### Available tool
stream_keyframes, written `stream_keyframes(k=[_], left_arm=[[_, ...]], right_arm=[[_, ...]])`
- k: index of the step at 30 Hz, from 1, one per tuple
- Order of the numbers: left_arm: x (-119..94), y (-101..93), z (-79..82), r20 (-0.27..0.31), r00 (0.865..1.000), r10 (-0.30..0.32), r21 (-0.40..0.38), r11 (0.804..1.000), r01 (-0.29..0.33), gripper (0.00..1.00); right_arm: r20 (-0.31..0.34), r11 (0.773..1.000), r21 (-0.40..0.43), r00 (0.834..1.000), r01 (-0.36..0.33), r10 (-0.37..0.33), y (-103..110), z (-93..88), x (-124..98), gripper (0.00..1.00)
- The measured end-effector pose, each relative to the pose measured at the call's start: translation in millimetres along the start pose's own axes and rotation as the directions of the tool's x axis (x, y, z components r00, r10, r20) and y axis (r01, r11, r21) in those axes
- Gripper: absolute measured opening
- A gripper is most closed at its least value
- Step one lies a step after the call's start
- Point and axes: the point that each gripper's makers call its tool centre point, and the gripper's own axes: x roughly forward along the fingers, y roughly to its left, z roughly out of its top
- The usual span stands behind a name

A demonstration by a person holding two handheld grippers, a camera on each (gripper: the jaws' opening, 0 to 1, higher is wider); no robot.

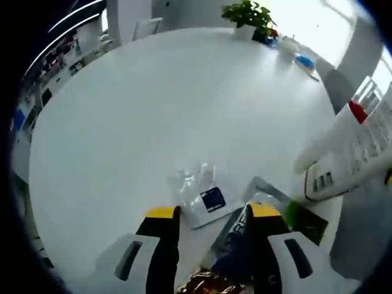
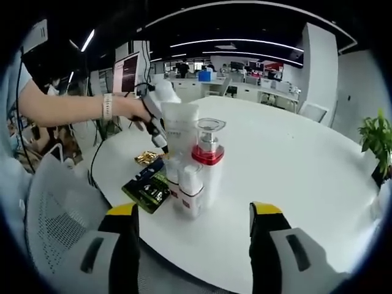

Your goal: Arrange the skincare products in the storage area until every visible bottle or jar stands upright without overlapping.

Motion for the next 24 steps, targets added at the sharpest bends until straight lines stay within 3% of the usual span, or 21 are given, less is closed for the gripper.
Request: stream_keyframes(k=[7, 17, 24], left_arm=[[7.0, -5.0, 11.8, -0.009, 0.999, 0.034, -0.024, 0.999, -0.035, 0.46], [12.8, -0.3, 17.7, -0.012, 0.991, 0.132, 0.013, 0.991, -0.132, 0.38], [16.3, 8.3, 21.9, 0.002, 0.990, 0.139, -0.018, 0.990, -0.139, 0.39]], right_arm=[[-0.007, 1.000, 0.004, 1.000, 0.000, 0.000, -0.9, -3.4, 2.9, 0.74], [-0.017, 1.000, 0.016, 1.000, 0.006, -0.006, -2.1, -10.2, 2.8, 0.73], [-0.018, 1.000, 0.017, 1.000, 0.009, -0.008, -2.0, -10.0, 2.4, 0.73]])
